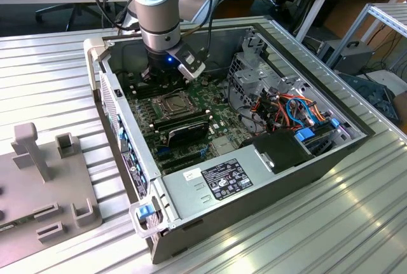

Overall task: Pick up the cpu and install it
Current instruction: 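Install the first cpu locking lever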

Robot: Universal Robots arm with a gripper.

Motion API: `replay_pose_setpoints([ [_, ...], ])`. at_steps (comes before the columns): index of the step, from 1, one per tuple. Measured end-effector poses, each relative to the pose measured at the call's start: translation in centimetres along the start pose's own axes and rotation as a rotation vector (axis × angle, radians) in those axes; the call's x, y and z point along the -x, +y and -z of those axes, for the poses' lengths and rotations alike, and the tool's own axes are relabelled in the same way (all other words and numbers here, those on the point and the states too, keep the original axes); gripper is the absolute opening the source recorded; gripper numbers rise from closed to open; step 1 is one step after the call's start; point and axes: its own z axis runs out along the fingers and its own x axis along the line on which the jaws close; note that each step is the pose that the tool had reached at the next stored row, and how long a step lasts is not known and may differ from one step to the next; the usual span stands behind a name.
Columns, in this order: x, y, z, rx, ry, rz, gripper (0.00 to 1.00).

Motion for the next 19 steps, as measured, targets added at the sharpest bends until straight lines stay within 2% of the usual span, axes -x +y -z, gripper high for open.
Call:
replay_pose_setpoints([
  [1, -0.49, 0.00, 0.13, 0.0002, -0.0026, 0.001, 0.11],
  [5, -1.73, 0.01, 0.45, 0.0011, -0.0100, 0.001, 0.11],
  [7, -2.08, 0.02, 0.63, 0.0058, -0.0138, 0.000, 0.11],
  [10, -2.12, 0.09, 1.22, 0.0093, -0.0217, 0.000, 0.11],
  [13, -2.03, 0.20, 2.19, 0.0113, -0.0328, 0.001, 0.11],
  [19, -2.67, 0.25, 2.76, 0.0161, -0.0545, 0.002, 0.11],
])
